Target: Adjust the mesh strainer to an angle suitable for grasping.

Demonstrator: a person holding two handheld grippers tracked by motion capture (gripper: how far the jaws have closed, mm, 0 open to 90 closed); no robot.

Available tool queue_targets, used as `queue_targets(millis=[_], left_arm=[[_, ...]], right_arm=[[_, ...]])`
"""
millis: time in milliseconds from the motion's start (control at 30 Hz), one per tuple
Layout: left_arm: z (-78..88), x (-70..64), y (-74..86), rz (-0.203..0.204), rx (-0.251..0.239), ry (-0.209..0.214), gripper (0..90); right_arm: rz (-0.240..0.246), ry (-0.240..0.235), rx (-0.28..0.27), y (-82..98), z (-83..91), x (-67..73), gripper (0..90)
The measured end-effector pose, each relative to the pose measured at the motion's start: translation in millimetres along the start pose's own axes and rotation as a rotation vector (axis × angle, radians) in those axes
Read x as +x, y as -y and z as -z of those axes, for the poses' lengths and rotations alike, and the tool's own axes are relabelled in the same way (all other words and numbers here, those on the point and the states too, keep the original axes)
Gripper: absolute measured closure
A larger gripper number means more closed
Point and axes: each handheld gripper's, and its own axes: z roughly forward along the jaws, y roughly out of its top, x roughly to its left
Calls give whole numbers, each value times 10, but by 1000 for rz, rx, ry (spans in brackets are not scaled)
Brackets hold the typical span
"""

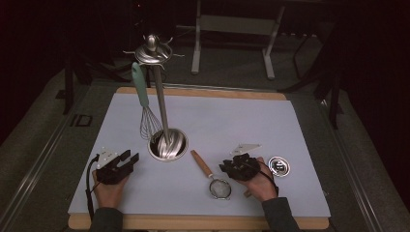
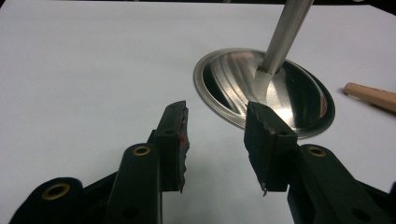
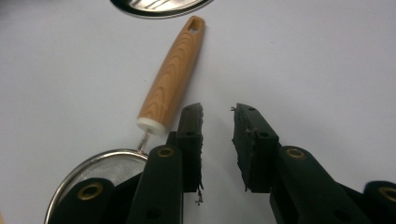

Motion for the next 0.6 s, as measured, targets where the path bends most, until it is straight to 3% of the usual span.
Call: queue_targets(millis=[400,600], left_arm=[[-4,-31,9,-17,4,-8,592],[-7,-36,11,-23,6,-10,592]], right_arm=[[-11,-83,19,-106,-200,135,682],[-28,-118,46,-132,-266,164,716]])
